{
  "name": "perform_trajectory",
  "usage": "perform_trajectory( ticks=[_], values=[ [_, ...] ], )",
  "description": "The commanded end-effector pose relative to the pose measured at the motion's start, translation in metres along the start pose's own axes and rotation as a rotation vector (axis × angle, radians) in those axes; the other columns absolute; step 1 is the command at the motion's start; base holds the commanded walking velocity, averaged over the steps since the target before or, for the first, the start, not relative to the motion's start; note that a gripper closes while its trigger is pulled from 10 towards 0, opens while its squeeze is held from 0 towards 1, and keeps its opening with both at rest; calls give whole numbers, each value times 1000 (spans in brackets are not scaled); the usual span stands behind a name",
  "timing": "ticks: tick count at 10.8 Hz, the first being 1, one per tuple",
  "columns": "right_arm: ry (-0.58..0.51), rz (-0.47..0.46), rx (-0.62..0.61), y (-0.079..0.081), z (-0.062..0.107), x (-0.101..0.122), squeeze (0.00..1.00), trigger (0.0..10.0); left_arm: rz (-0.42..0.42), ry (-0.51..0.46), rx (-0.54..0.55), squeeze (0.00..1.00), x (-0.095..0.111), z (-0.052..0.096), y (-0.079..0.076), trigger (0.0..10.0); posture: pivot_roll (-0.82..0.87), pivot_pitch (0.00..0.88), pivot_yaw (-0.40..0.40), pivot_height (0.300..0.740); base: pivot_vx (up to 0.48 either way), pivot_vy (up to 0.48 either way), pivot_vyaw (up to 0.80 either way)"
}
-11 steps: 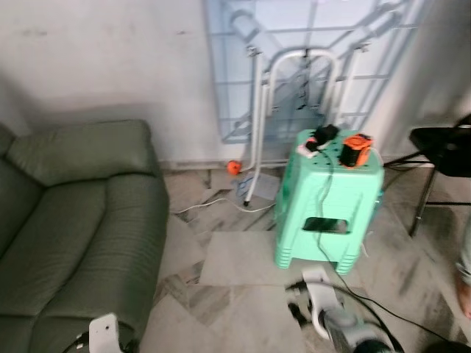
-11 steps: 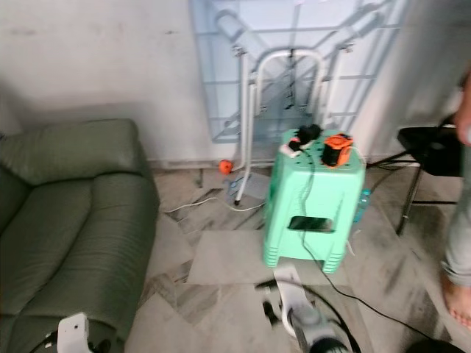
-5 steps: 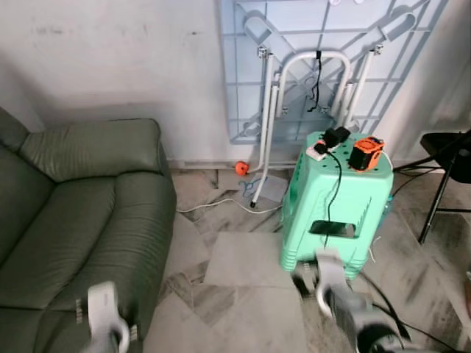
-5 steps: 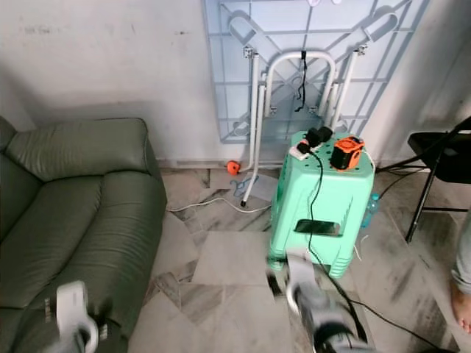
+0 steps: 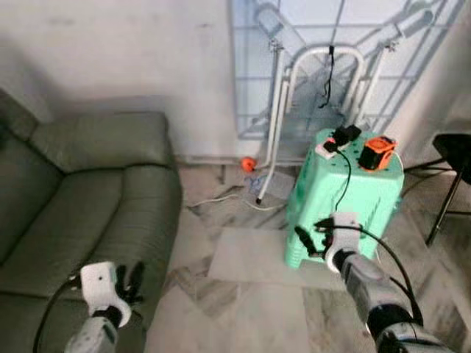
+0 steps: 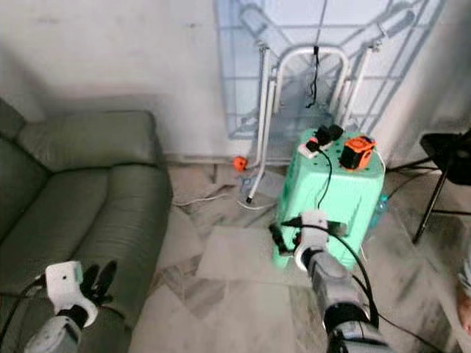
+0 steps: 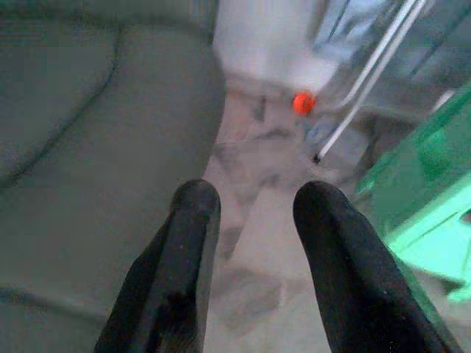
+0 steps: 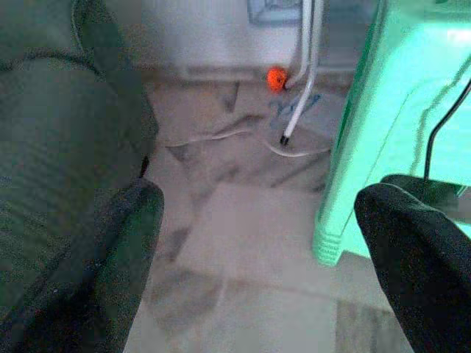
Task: Move the pillow to the sofa
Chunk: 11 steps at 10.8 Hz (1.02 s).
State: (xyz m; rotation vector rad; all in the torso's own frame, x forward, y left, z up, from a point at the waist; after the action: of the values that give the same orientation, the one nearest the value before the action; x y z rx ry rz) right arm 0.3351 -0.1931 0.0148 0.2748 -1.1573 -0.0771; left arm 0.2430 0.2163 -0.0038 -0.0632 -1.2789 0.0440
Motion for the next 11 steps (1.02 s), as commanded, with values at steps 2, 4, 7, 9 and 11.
perform_trajectory(
  ticks=[2,4,7,9,11],
  values=[
    [-31,4,123,10,17,4,0,10000,-95,-210,16,0,50,14,-13,10000,-185,0,48,740,0,0,0],
    [-31,60,60,6,27,5,0,10000,-27,-172,119,0,48,30,-7,10000,-181,0,40,740,0,0,0],
    [-60,36,32,0,31,12,0,10000,-155,-133,94,0,60,41,-18,10000,-150,23,-1,740,0,0,0],
    [-115,190,-17,-2,32,26,0,10000,-310,-314,62,0,100,49,-27,10000,-153,19,18,740,0,0,0],
    [-154,162,-45,-11,47,24,0,10000,-186,-288,233,0,82,71,-10,10000,-152,15,17,740,0,0,0]
  ],
)
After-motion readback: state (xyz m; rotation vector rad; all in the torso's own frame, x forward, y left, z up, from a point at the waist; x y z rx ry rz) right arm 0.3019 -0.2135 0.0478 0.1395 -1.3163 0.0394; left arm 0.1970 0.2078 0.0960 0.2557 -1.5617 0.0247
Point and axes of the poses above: a point about 5 cm out from each wrist's last joint towards the gripper, its own z axis pointing back from the gripper into the wrist, its own x axis along the axis of the wrist's last joint, y = z × x, the point moved 3 cm from there along -z, pointing out of the wrist towards the gripper, and after that the axes turned 9 degrees about -z, right-handed, at the moved point
